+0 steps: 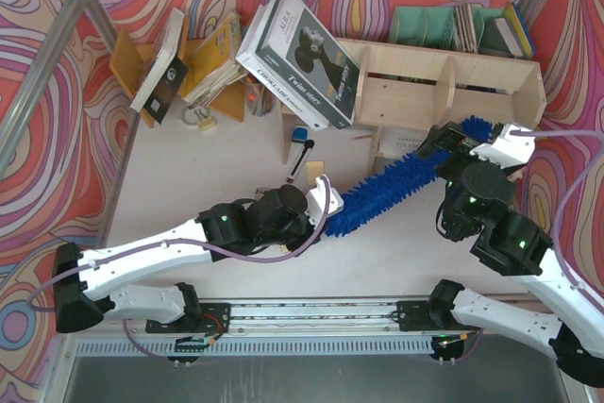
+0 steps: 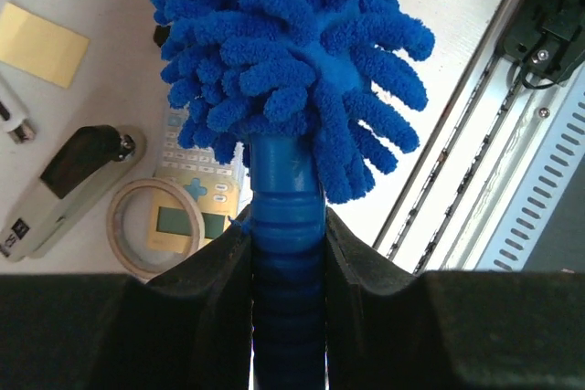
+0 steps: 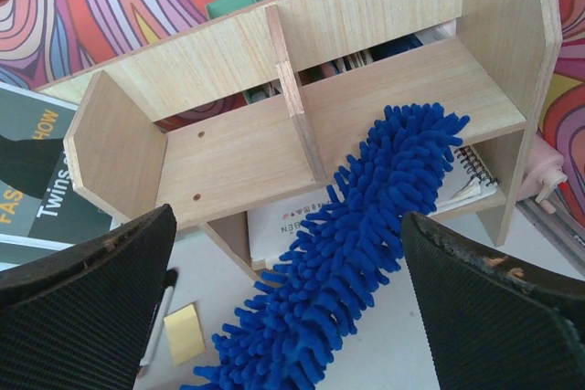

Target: Dust the bookshelf with a duster

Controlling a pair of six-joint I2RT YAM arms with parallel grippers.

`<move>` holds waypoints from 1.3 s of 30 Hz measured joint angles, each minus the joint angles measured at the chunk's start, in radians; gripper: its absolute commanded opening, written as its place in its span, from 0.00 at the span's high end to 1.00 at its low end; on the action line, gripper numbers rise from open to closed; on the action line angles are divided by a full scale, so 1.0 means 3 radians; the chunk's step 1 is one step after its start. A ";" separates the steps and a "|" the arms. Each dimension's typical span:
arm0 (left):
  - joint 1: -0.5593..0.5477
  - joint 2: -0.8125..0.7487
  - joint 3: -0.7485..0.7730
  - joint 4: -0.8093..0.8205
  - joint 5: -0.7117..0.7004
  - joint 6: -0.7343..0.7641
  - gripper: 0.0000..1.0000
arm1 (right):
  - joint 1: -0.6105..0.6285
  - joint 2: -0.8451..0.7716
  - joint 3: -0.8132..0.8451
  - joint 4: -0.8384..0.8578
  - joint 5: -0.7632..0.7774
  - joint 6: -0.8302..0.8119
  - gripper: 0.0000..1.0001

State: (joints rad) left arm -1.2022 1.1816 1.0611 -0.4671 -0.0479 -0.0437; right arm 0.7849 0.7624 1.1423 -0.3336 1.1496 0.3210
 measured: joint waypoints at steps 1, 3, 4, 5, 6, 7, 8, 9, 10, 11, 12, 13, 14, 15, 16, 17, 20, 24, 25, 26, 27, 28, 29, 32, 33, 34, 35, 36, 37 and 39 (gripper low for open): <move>0.0000 0.0024 -0.0011 0.0024 0.0025 -0.0017 1.00 | 0.0000 -0.0008 -0.0005 0.0000 0.0000 -0.0003 0.01; 0.0000 0.0057 -0.0028 0.0055 0.0078 -0.0043 1.00 | 0.0000 -0.0024 -0.0014 0.0001 0.0001 -0.0011 0.01; 0.0000 0.0064 -0.0028 0.0061 0.0104 -0.0053 1.00 | 0.0000 -0.0032 -0.0017 0.0001 0.0003 -0.0013 0.01; 0.0000 0.0064 -0.0028 0.0067 0.0127 -0.0060 1.00 | 0.0000 -0.0036 -0.0017 0.0001 0.0003 -0.0013 0.01; 0.0000 0.0058 -0.0028 0.0075 0.0158 -0.0067 1.00 | 0.0000 -0.0038 -0.0017 0.0001 0.0003 -0.0013 0.01; 0.0000 0.0052 -0.0028 0.0075 0.0189 -0.0069 1.00 | 0.0000 -0.0041 -0.0017 0.0001 0.0003 -0.0013 0.01; 0.0000 0.0045 -0.0028 0.0071 0.0225 -0.0069 1.00 | 0.0000 -0.0043 -0.0018 0.0001 0.0003 -0.0013 0.01; 0.0000 0.0038 -0.0028 0.0070 0.0258 -0.0069 1.00 | 0.0000 -0.0048 -0.0020 0.0000 0.0003 -0.0011 0.01; 0.0000 0.0027 -0.0029 0.0071 0.0289 -0.0069 1.00 | 0.0000 -0.0051 -0.0023 0.0001 0.0003 -0.0011 0.01; -0.0001 0.0011 -0.0031 0.0075 0.0322 -0.0069 1.00 | 0.0000 -0.0055 -0.0025 0.0000 0.0003 -0.0010 0.01; -0.0001 -0.0015 -0.0042 0.0084 0.0352 -0.0075 1.00 | 0.0000 -0.0057 -0.0032 0.0000 0.0001 -0.0009 0.01; 0.0000 -0.0048 -0.0064 0.0071 0.0376 -0.0078 1.00 | 0.0000 -0.0057 -0.0036 0.0000 0.0003 -0.0008 0.01; 0.0000 -0.0076 -0.0085 0.0056 0.0412 -0.0076 1.00 | 0.0000 -0.0057 -0.0039 -0.0001 0.0001 -0.0006 0.01; -0.0005 -0.0098 -0.0107 0.0055 0.0440 -0.0076 1.00 | 0.0000 -0.0055 -0.0041 -0.0004 0.0001 0.0003 0.01; -0.0008 -0.0111 -0.0114 0.0062 0.0459 -0.0076 1.00 | 0.0000 -0.0053 -0.0041 -0.0004 0.0001 0.0005 0.01; -0.0006 -0.0120 -0.0116 0.0092 0.0472 -0.0079 1.00 | 0.0000 -0.0053 -0.0041 -0.0005 0.0000 0.0015 0.01; 0.0003 -0.0117 -0.0114 0.0205 0.0516 -0.0079 1.00 | 0.0000 -0.0053 -0.0041 -0.0013 0.0000 0.0046 0.01; 0.0000 0.0046 -0.0025 0.0317 0.0599 -0.0051 1.00 | 0.0000 -0.0053 -0.0041 -0.0057 -0.0003 0.0081 0.01; -0.0001 0.0109 0.0009 0.0352 0.0615 -0.0038 1.00 | 0.0000 -0.0053 -0.0041 -0.0065 -0.0003 0.0092 0.01; -0.0001 0.0172 0.0038 0.0390 0.0631 -0.0017 1.00 | 0.0000 -0.0053 -0.0041 -0.0072 -0.0004 0.0095 0.01; -0.0001 0.0237 0.0079 0.0421 0.0641 0.0011 1.00 | 0.0000 -0.0053 -0.0041 -0.0081 -0.0005 0.0106 0.01; -0.0001 0.0299 0.0127 0.0437 0.0645 0.0038 1.00 | 0.0000 -0.0053 -0.0041 -0.0081 -0.0008 0.0111 0.01; -0.0001 0.0371 0.0200 0.0448 0.0641 0.0071 1.00 | 0.0000 -0.0053 -0.0041 -0.0083 -0.0009 0.0117 0.01; 0.0013 0.0538 0.0387 0.0516 0.0635 0.0167 1.00 | 0.0000 -0.0053 -0.0041 -0.0104 -0.0009 0.0140 0.01; 0.0023 0.0596 0.0459 0.0544 0.0636 0.0197 1.00 | 0.0000 -0.0053 -0.0041 -0.0113 -0.0009 0.0144 0.01; 0.0041 0.0651 0.0525 0.0587 0.0636 0.0224 1.00 | 0.0000 -0.0055 -0.0041 -0.0123 -0.0009 0.0146 0.01; 0.0065 0.0694 0.0577 0.0622 0.0641 0.0242 1.00 | 0.0000 -0.0055 -0.0041 -0.0130 -0.0009 0.0154 0.01; 0.0098 0.0738 0.0628 0.0657 0.0646 0.0263 1.00 | 0.0000 -0.0056 -0.0041 -0.0131 -0.0010 0.0164 0.01; 0.0132 0.0778 0.0669 0.0694 0.0659 0.0271 1.00 | 0.0000 -0.0057 -0.0041 -0.0134 -0.0011 0.0178 0.01; 0.0216 0.0872 0.0727 0.0776 0.0680 0.0278 1.00 | 0.0000 -0.0067 -0.0050 -0.0136 -0.0022 0.0205 0.01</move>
State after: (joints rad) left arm -1.1374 1.4433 1.2793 -0.2344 0.1562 0.0399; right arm 0.7849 0.7422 1.1275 -0.3744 1.1431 0.3824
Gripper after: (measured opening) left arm 0.343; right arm 0.987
